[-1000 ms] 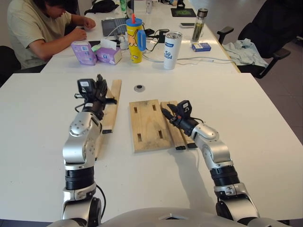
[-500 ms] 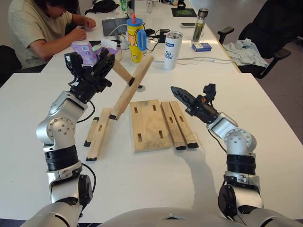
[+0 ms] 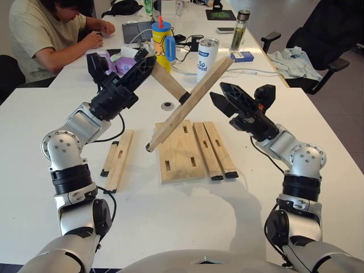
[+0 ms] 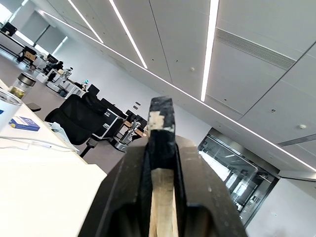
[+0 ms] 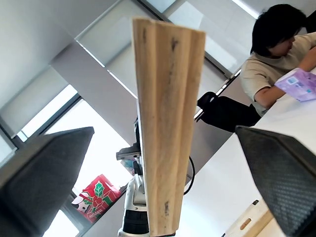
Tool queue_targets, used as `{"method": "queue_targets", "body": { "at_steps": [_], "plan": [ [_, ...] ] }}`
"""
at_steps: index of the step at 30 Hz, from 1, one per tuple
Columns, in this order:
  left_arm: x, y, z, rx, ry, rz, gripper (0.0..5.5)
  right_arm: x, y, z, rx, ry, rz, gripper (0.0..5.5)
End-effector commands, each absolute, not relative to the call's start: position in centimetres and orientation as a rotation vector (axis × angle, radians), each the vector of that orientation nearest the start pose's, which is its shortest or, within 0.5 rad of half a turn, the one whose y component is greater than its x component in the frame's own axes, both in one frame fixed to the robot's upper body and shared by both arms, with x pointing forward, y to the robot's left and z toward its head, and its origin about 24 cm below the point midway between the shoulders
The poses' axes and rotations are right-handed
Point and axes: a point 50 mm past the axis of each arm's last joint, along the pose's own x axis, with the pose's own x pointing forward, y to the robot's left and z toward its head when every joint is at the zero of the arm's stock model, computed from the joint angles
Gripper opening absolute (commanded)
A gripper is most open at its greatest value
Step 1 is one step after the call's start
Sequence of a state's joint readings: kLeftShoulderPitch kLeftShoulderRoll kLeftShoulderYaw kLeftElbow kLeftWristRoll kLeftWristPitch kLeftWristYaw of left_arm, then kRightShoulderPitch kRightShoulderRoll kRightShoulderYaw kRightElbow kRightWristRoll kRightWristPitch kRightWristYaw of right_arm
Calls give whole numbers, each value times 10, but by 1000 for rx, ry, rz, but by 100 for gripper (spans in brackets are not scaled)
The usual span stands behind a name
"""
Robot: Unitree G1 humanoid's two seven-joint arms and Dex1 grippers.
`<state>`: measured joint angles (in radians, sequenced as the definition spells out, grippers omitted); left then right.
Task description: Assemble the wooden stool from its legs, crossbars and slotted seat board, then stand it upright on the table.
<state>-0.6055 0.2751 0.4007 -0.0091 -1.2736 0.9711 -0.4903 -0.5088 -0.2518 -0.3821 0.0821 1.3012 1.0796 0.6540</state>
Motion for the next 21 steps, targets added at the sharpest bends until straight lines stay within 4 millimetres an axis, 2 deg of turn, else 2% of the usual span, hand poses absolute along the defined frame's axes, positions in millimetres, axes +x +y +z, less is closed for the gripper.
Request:
{"method": "queue_targets", "body": {
  "at_steps": [1,7,8,21],
  "plan": [
    [299,154,217,-913,-63,-1145,41,289,-157,183,1099,30,1281,540],
    [297,149,219,-921,-42,-1182,41,289,-151,184,1095,53,1292,540],
    [297,149,219,-922,-42,-1183,41,289,-150,184,1090,60,1292,512],
    [296,149,220,-925,-35,-1194,41,285,-152,184,1083,46,1327,307]
  ]
}}
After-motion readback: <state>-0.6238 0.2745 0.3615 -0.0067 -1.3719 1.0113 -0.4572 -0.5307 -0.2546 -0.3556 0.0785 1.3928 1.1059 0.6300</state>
